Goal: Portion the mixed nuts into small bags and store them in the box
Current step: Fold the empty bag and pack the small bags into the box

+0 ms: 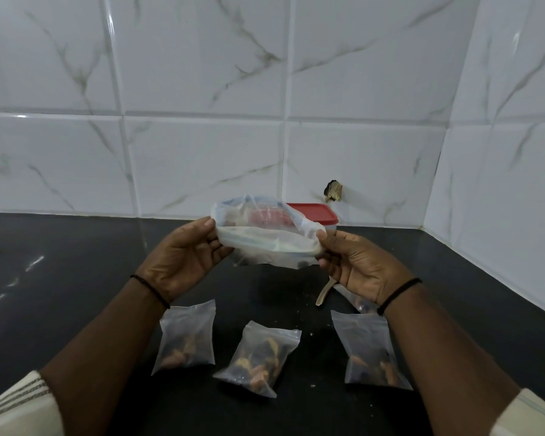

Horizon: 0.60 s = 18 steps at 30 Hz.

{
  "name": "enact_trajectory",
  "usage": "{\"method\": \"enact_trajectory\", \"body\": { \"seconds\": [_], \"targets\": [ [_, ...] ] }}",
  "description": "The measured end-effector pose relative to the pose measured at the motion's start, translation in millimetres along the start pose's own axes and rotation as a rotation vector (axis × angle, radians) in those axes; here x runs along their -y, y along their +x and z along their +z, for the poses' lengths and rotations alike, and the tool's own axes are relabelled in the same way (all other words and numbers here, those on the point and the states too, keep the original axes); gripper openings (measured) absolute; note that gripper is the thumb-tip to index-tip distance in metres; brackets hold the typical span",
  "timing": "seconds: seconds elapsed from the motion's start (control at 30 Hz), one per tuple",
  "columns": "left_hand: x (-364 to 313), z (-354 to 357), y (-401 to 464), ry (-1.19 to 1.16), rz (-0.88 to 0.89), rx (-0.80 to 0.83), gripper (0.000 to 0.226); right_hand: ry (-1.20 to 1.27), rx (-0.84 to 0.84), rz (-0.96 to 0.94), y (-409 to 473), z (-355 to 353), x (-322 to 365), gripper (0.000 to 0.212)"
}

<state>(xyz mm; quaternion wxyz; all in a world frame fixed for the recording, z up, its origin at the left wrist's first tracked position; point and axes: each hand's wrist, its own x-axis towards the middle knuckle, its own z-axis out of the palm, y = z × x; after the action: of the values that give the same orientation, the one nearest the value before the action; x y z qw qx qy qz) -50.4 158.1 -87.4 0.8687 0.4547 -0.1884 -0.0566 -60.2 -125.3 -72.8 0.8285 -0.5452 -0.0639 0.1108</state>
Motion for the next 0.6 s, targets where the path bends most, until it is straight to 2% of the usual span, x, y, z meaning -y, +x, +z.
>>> {"method": "enact_trajectory", "body": {
  "seconds": [0.2, 0.3, 0.37, 0.5, 0.53, 0.6],
  "targets": [
    [4.0, 1.8, 0.2, 0.053, 0.022, 0.003, 0.058, -0.053, -0.036, 0.035, 1.6, 4.2, -2.0, 0.036],
    [3.8, 14.3, -4.1, 0.067, 0.002, -0.028, 0.010, -0.062, -0.034, 0.050, 4.9, 4.7, -5.2, 0.020],
    [5.4, 19.7, -4.5, 0.093, -0.005, -0.075, 0.024, -0.078, -0.069, 0.052, 7.5, 4.8, -7.9, 0.021],
    [7.4, 24.1, -3.3, 0.089, -0.027, -0.198, 0.016, -0.117, -0.141, 0.017, 8.2, 8.0, -10.8, 0.024],
    [8.5, 22.5, -0.9, 0.104, -0.030, -0.248, 0.015, -0.199, -0.170, -0.007, 7.2, 10.5, -12.1, 0.020],
    [12.0, 20.0, 2.2, 0.200, -0.048, -0.346, 0.016, -0.567, -0.302, -0.134, 7.6, 12.8, -16.4, 0.004]
  ]
}}
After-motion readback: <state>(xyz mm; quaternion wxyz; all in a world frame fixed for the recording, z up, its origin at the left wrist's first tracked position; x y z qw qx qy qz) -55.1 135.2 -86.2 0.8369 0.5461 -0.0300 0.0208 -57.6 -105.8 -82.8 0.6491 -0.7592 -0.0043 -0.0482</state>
